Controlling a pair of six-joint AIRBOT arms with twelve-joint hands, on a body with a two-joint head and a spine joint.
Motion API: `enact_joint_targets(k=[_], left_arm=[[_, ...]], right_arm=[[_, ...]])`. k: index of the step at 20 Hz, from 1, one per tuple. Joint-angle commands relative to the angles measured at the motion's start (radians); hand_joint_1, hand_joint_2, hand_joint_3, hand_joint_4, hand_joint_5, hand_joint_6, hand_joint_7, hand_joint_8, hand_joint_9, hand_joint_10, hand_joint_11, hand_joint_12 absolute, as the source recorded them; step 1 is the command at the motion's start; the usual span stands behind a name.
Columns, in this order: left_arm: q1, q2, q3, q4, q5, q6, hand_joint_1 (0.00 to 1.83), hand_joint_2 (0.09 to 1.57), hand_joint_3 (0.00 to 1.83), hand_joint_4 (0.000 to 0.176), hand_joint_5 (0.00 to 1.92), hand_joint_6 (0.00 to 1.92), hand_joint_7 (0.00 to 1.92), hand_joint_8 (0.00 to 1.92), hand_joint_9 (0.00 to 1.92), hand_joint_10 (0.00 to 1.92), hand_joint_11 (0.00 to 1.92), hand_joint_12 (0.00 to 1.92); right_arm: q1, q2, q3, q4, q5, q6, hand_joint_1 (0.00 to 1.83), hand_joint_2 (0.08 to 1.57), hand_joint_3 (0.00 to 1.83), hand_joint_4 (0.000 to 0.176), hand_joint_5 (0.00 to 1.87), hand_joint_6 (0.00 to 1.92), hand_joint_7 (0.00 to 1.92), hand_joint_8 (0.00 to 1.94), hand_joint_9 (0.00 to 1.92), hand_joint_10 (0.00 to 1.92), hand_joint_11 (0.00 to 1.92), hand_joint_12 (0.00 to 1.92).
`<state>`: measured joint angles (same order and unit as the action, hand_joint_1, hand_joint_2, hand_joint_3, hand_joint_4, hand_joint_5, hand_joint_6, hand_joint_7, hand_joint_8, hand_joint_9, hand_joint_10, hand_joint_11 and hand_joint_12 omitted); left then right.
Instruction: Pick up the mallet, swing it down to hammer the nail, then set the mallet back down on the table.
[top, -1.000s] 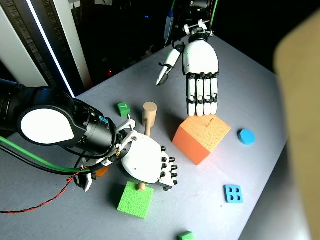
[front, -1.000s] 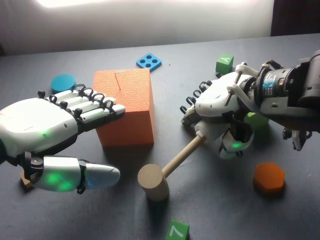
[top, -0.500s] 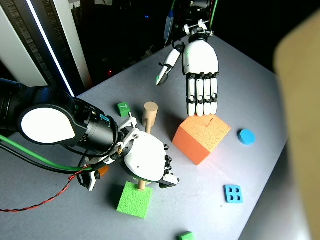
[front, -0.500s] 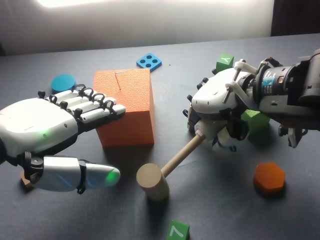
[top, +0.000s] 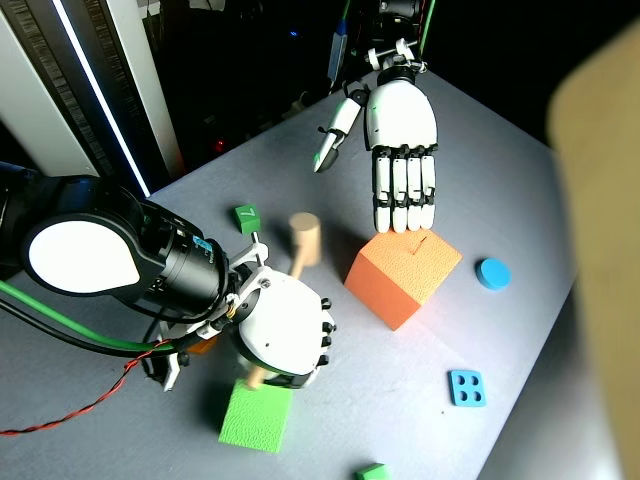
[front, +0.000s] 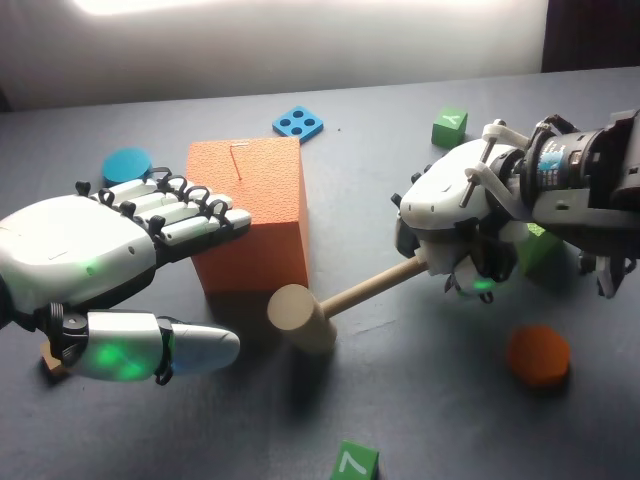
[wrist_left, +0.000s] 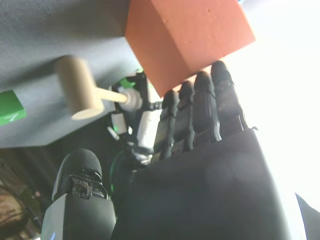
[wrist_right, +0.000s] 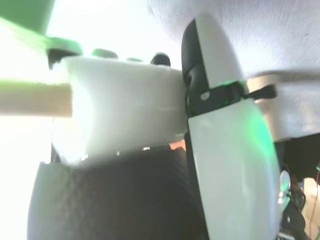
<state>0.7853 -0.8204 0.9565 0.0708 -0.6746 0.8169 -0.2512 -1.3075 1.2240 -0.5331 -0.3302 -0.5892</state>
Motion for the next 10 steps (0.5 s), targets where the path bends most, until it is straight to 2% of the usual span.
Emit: enact_joint_targets(k=[1, 2, 3, 4, 6, 7, 8, 9, 10], left_arm=[[-0.006, -0.004, -0.005, 0.005, -0.061, -0.006, 0.00, 1.17, 0.00, 0.000, 0.11, 0.00, 0.13, 0.00, 0.12, 0.00, 0.00, 0.27], [-0.006, -0.004, -0.005, 0.005, -0.060, -0.006, 0.00, 1.17, 0.00, 0.000, 0.11, 0.00, 0.13, 0.00, 0.13, 0.00, 0.00, 0.30], [-0.006, -0.004, -0.006, 0.005, -0.060, -0.006, 0.00, 1.17, 0.00, 0.000, 0.11, 0.00, 0.13, 0.00, 0.13, 0.00, 0.00, 0.29], [-0.006, -0.004, -0.006, 0.005, -0.060, -0.006, 0.00, 1.17, 0.00, 0.000, 0.11, 0.00, 0.13, 0.00, 0.13, 0.00, 0.00, 0.29], [-0.008, -0.004, -0.006, 0.008, -0.059, -0.006, 0.00, 1.17, 0.00, 0.000, 0.11, 0.01, 0.12, 0.00, 0.11, 0.00, 0.00, 0.24], [-0.008, -0.004, -0.006, 0.008, -0.058, -0.006, 0.00, 1.17, 0.00, 0.000, 0.12, 0.00, 0.13, 0.00, 0.12, 0.00, 0.00, 0.28], [-0.008, -0.004, -0.006, 0.008, -0.058, -0.006, 0.00, 1.16, 0.00, 0.000, 0.13, 0.00, 0.15, 0.00, 0.14, 0.00, 0.00, 0.32], [-0.009, -0.004, -0.006, 0.008, -0.058, -0.006, 0.00, 1.16, 0.00, 0.000, 0.13, 0.00, 0.15, 0.00, 0.14, 0.00, 0.00, 0.33], [-0.009, -0.004, -0.005, 0.008, -0.058, -0.006, 0.00, 1.17, 0.00, 0.000, 0.12, 0.00, 0.14, 0.00, 0.13, 0.00, 0.00, 0.31]], right_arm=[[0.017, 0.012, -0.009, -0.021, 0.060, -0.017, 1.06, 1.20, 0.00, 0.000, 1.17, 1.92, 1.34, 1.94, 1.46, 1.92, 1.67, 1.92], [0.018, 0.015, -0.015, -0.021, 0.060, -0.017, 0.99, 1.25, 0.01, 0.000, 1.27, 1.92, 1.46, 1.94, 1.58, 1.92, 1.80, 1.92], [0.021, 0.021, -0.024, -0.021, 0.060, -0.017, 0.86, 1.31, 0.03, 0.000, 1.35, 1.92, 1.55, 1.94, 1.65, 1.92, 1.86, 1.92], [0.023, 0.025, -0.030, -0.021, 0.059, -0.018, 0.81, 1.36, 0.02, 0.000, 1.39, 1.92, 1.61, 1.94, 1.72, 1.92, 1.91, 1.92], [0.033, 0.043, -0.056, -0.022, 0.048, -0.021, 0.98, 1.36, 0.01, 0.000, 1.43, 1.92, 1.71, 1.94, 1.80, 1.92, 1.92, 1.92], [0.038, 0.053, -0.069, -0.022, 0.046, -0.022, 1.10, 1.37, 0.01, 0.000, 1.34, 1.92, 1.72, 1.94, 1.82, 1.92, 1.92, 1.92], [0.044, 0.065, -0.084, -0.022, 0.044, -0.025, 1.12, 1.39, 0.01, 0.000, 1.20, 1.92, 1.73, 1.94, 1.83, 1.92, 1.92, 1.92], [0.050, 0.077, -0.100, -0.022, 0.040, -0.028, 1.11, 1.39, 0.01, 0.000, 1.20, 1.92, 1.72, 1.94, 1.83, 1.92, 1.92, 1.92], [0.061, 0.098, -0.124, -0.022, 0.037, -0.028, 1.13, 1.39, 0.01, 0.013, 1.34, 1.92, 1.73, 1.94, 1.83, 1.92, 1.92, 1.92]])
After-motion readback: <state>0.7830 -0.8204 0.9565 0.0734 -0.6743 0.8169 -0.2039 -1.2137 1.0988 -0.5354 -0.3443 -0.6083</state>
